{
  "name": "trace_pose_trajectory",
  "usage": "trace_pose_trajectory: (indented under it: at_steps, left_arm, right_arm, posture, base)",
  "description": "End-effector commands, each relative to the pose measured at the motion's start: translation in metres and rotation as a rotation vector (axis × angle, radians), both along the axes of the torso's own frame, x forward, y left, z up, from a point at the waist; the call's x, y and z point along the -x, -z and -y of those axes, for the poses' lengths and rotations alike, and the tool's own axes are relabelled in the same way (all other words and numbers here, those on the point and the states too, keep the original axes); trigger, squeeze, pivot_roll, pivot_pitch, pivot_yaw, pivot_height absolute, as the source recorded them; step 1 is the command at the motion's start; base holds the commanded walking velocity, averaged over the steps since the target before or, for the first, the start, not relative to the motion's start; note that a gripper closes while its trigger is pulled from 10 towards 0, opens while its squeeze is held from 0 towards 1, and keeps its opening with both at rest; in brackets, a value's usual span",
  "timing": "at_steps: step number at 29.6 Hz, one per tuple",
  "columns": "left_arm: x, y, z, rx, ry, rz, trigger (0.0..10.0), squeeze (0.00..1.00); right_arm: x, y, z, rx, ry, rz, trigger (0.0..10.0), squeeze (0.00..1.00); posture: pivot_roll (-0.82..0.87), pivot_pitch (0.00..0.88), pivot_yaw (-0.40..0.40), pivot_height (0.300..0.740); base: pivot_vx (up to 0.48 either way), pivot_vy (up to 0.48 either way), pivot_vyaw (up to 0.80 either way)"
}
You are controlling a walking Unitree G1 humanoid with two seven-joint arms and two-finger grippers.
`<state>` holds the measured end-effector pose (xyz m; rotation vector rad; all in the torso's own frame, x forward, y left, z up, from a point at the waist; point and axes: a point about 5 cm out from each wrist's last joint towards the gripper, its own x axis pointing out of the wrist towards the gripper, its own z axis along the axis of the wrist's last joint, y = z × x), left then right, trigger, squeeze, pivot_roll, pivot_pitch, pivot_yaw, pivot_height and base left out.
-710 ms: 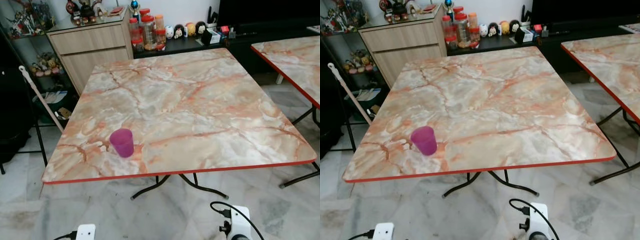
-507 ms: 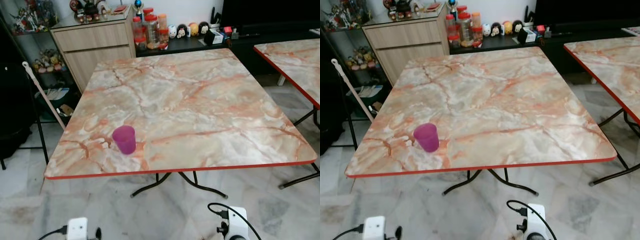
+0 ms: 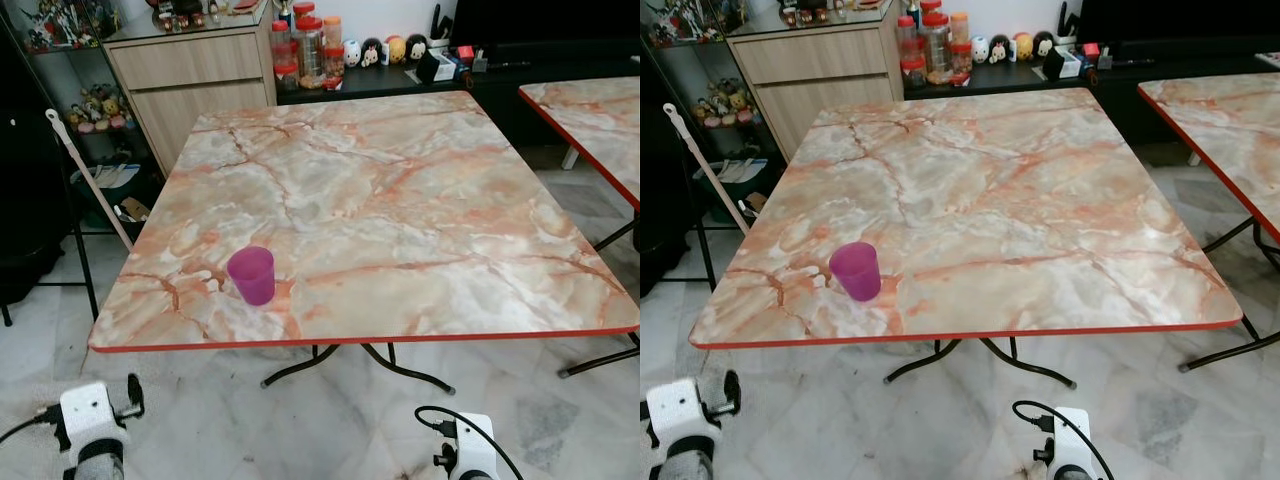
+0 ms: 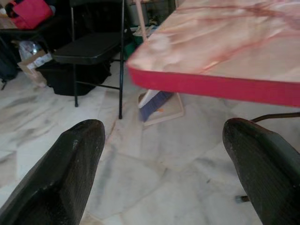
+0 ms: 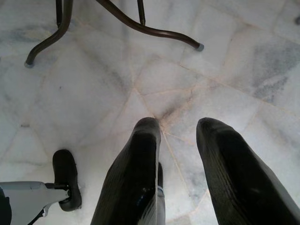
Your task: Setting the table
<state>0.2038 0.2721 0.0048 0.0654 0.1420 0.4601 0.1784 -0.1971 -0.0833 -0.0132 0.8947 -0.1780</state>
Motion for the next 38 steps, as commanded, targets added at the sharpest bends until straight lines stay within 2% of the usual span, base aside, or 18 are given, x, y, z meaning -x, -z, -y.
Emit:
trace_pose_trajectory:
  at_steps: [1,7,11,12,13,17,18,19,20,21,22,27,31,32,35,36,37,38]
  left_arm:
    - [-0.005,-0.012,-0.002,-0.009,-0.013,0.049,10.0,0.0]
    - [-0.023,-0.043,-0.006,-0.055,-0.023,0.166,10.0,0.0]
    - [-0.044,-0.086,-0.014,-0.098,-0.023,0.299,10.0,0.0]
    - [-0.049,-0.091,-0.013,-0.093,0.0,0.305,10.0,0.0]
    - [-0.062,-0.097,-0.007,-0.078,0.07,0.279,10.0,0.0]
    - [-0.077,-0.099,0.0,-0.077,0.131,0.219,10.0,0.0]
    - [-0.083,-0.103,0.004,-0.108,0.157,0.215,10.0,0.0]
    - [-0.09,-0.108,0.01,-0.091,0.194,0.219,10.0,0.0]
    - [-0.098,-0.112,0.015,-0.084,0.221,0.216,10.0,0.07]
    - [-0.103,-0.116,0.019,-0.082,0.24,0.214,10.0,0.07]
    - [-0.11,-0.121,0.026,-0.064,0.275,0.218,10.0,1.0]
    - [-0.127,-0.135,0.047,-0.043,0.405,0.203,10.0,1.0]
    - [-0.132,-0.136,0.052,-0.026,0.437,0.198,10.0,1.0]
    - [-0.132,-0.136,0.054,-0.035,0.448,0.194,10.0,0.0]
    - [-0.135,-0.133,0.057,-0.027,0.448,0.175,10.0,0.0]
    - [-0.135,-0.133,0.059,-0.01,0.449,0.179,2.7,0.0]
    - [-0.136,-0.133,0.06,-0.007,0.45,0.18,2.7,0.0]
    - [-0.136,-0.134,0.061,-0.006,0.452,0.181,0.0,0.0]
  right_arm:
    - [-0.002,0.0,-0.004,-0.008,-0.019,-0.003,10.0,0.0]
    - [-0.002,0.0,-0.005,-0.009,-0.016,-0.002,10.0,0.0]
    - [-0.003,0.0,-0.004,-0.007,-0.018,-0.003,10.0,0.0]
    - [-0.003,0.0,-0.004,-0.007,-0.017,-0.003,10.0,0.0]
    - [-0.003,0.0,-0.005,-0.007,-0.018,-0.002,10.0,0.0]
    - [-0.003,-0.001,-0.005,-0.006,-0.021,-0.004,10.0,0.0]
    - [-0.003,0.0,-0.006,-0.005,-0.024,-0.005,10.0,0.0]
    - [-0.004,-0.001,-0.006,-0.005,-0.023,-0.003,10.0,0.0]
    - [-0.005,-0.001,-0.006,-0.006,-0.021,-0.001,10.0,0.0]
    - [-0.005,-0.001,-0.006,-0.007,-0.019,0.0,10.0,0.0]
    - [-0.006,-0.001,-0.007,-0.008,-0.016,0.002,10.0,0.0]
    - [-0.005,-0.001,-0.006,-0.007,-0.008,0.0,10.0,0.0]
    - [-0.005,-0.001,-0.006,-0.007,-0.002,0.0,10.0,0.0]
    - [-0.005,-0.001,-0.006,-0.007,-0.001,0.0,10.0,0.0]
    - [-0.004,-0.001,-0.006,-0.008,0.0,-0.001,10.0,0.0]
    - [-0.004,-0.001,-0.006,-0.008,0.0,-0.001,10.0,0.0]
    - [-0.004,-0.001,-0.007,-0.009,0.0,-0.001,10.0,0.0]
    - [-0.005,-0.001,-0.007,-0.009,0.0,0.0,10.0,0.0]
  posture:
    - [0.07,0.032,0.074,0.74]
    - [0.06,0.028,0.076,0.74]
    - [0.07,0.025,0.072,0.74]
    - [0.07,0.025,0.072,0.74]
    - [0.07,0.024,0.071,0.74]
    - [0.07,0.021,0.071,0.74]
    - [0.07,0.021,0.071,0.74]
    - [0.07,0.021,0.071,0.74]
    - [0.06,0.015,0.076,0.74]
    - [0.06,0.015,0.076,0.74]
    - [0.05,0.014,0.078,0.74]
    - [0.05,0.01,0.081,0.74]
    - [0.04,0.006,0.089,0.74]
    - [0.03,0.005,0.089,0.74]
    - [0.03,0.005,0.089,0.74]
    - [0.03,0.005,0.089,0.74]
    - [0.03,0.006,0.09,0.74]
    - [0.03,0.005,0.089,0.74]
  base:
    - [0.0,0.0,0.0]
    - [0.0,0.0,0.0]
    - [0.0,0.0,0.0]
    - [0.0,0.0,0.0]
    - [0.0,0.0,0.0]
    - [0.0,0.0,0.0]
    - [0.0,0.0,0.0]
    - [0.0,0.0,0.0]
    - [0.0,0.0,0.0]
    - [0.0,0.0,0.0]
    - [0.0,0.0,0.0]
    - [0.0,0.0,0.0]
    - [0.0,0.0,0.0]
    - [0.0,0.0,0.0]
    - [0.0,0.0,0.0]
    - [0.0,0.0,0.0]
    - [0.0,0.0,0.0]
    - [0.0,0.0,0.0]
